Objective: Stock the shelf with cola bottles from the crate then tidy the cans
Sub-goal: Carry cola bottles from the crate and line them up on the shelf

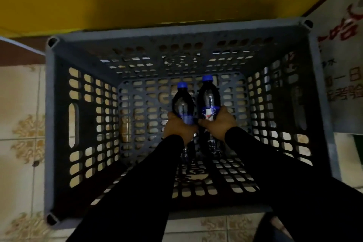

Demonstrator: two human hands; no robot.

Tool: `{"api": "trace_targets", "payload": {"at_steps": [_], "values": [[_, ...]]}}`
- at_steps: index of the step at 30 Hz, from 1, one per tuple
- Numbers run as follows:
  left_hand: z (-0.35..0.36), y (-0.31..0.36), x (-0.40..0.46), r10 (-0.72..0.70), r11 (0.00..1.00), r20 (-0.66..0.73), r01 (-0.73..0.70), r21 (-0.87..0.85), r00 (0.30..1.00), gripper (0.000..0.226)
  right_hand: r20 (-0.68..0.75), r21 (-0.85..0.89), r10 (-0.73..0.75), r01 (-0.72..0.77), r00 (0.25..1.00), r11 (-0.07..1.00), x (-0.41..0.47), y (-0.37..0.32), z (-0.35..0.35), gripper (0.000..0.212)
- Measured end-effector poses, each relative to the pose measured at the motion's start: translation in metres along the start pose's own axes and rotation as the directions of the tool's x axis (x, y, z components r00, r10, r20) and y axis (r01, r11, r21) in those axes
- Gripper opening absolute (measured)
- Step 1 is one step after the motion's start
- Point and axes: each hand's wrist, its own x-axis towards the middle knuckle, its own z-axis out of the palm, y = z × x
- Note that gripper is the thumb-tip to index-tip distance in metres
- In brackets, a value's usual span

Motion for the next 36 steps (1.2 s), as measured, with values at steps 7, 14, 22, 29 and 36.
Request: {"api": "trace_targets", "payload": {"at_steps": [7,14,22,29,36], "values": [[-0.053,0.021,-0.061,0.136,0.981,-0.044,-0.141,-0.136,0.990,0.062,-0.028,0.087,-0.179,0.180,0.984,0.980,-0.066,-0.022,-0.043,0.057],[-0.147,0.082,-0.175,0.281,0.911,-0.111,-0.301,-0.281,0.953,0.052,-0.016,0.156,-0.414,0.411,0.910,0.898,-0.184,-0.110,-0.112,0.057],[-0.317,0.199,-0.394,0.436,0.752,-0.369,-0.558,-0.352,0.821,0.065,-0.024,0.177,-0.718,0.709,0.696,0.682,-0.396,-0.281,-0.234,0.060],[-0.464,0.254,-0.598,0.530,0.521,-0.573,-0.773,-0.362,0.625,0.066,-0.069,0.313,-0.875,0.844,0.478,0.436,-0.591,-0.399,-0.307,0.059],[-0.572,0.248,-0.774,0.580,0.342,-0.658,-0.877,-0.337,0.479,0.057,-0.092,0.421,-0.944,0.871,0.318,0.252,-0.770,-0.459,-0.334,0.049]]}}
